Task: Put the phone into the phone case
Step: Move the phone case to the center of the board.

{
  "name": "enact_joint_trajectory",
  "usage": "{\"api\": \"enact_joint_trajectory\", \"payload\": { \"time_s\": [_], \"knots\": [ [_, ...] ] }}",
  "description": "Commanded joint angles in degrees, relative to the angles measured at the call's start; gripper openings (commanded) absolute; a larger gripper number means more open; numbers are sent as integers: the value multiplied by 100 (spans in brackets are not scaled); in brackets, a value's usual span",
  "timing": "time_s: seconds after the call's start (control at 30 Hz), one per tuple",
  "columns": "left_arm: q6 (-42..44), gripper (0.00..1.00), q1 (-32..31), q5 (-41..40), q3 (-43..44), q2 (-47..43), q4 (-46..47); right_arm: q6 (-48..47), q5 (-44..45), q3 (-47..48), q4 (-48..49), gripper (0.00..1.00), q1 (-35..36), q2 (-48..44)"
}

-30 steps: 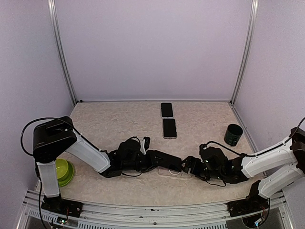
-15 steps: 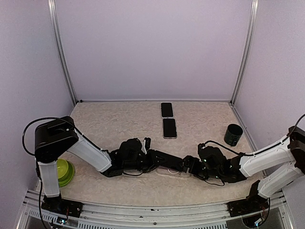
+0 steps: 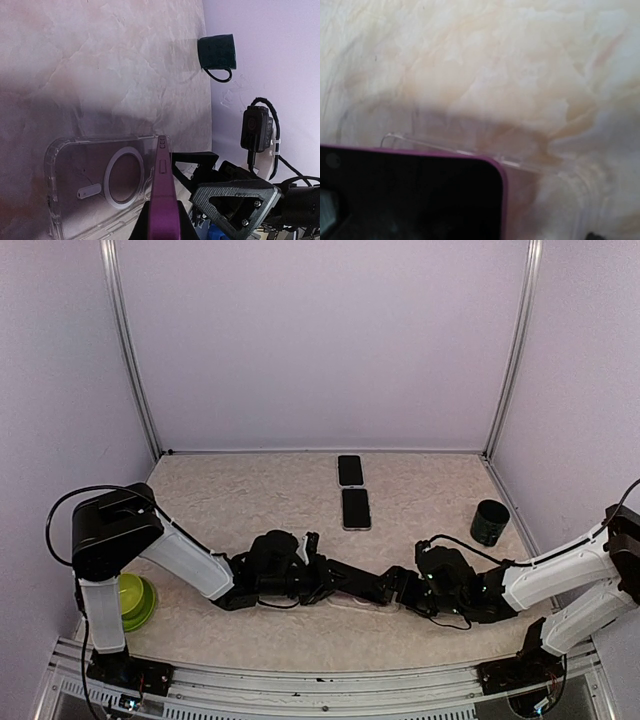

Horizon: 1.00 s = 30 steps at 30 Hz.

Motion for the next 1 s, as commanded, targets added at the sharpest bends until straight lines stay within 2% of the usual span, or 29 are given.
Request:
{"api": "enact_joint_trajectory", "payload": {
  "time_s": [0.0, 0.27, 0.57, 0.97],
  "knots": [
    [-161, 0, 35, 166, 209, -44, 121, -62, 34, 87, -252, 91, -50, 13],
    [-184, 0, 39, 58, 327, 64, -252, -118, -2, 129, -231, 91, -50, 79],
    [-393, 0, 65, 493, 506, 601, -5, -146, -55, 152, -163, 91, -47, 235],
    [-138, 0, -13, 619, 604, 976, 74, -402, -95, 215, -44, 93, -49, 349]
  ]
}}
